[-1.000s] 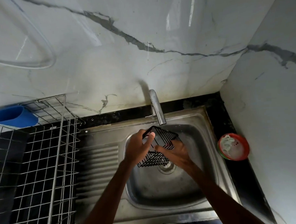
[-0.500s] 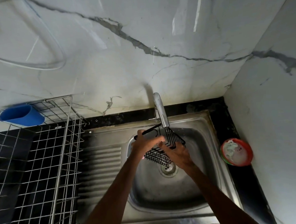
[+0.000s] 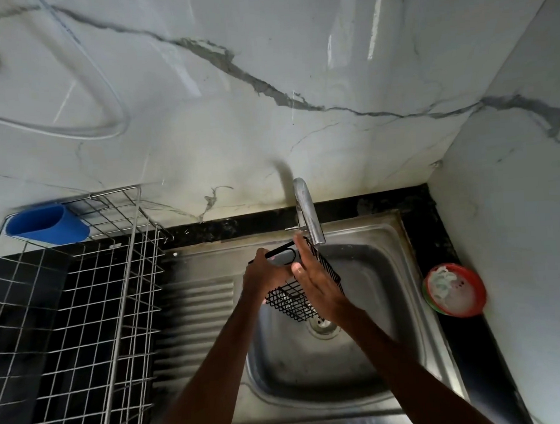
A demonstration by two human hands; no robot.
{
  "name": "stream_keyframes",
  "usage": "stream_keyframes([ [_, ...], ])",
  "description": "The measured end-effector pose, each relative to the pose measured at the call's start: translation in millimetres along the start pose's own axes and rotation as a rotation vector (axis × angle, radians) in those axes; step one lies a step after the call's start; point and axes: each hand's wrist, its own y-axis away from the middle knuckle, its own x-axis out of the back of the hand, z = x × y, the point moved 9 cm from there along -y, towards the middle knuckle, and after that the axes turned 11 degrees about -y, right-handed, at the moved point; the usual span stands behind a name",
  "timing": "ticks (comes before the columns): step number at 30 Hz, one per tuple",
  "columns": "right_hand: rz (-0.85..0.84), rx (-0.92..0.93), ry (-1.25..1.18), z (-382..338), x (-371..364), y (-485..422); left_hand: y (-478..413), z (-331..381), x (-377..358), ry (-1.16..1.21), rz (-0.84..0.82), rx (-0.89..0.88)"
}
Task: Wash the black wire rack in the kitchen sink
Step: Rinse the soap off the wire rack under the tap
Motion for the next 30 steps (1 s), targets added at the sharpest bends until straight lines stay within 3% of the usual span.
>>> stream_keyframes([
  [5, 0.13, -0.02, 0.054, 20.2, 4.9, 4.7, -0.1, -5.4, 2.1, -0.011, 0.004, 0.04],
  [9, 0.094, -0.002, 0.0, 18.9, 3.5, 0.3, 2.6, 2.3, 8.0, -0.02, 0.021, 0.024],
  [17, 0.199, -0.446, -0.279, 76.6, 21.6, 12.3, 8.8, 28.3, 15.8, -0.185, 0.108, -0.058],
  [26, 0.298, -0.5, -0.458, 69.1, 19.9, 9.7, 7.8, 33.0, 30.2, -0.31, 0.153, -0.048],
  [30, 0.25, -0.564, -0.446, 80.6, 16.5, 6.8, 13.8, 34.7, 27.1, -0.334, 0.169, -0.074],
])
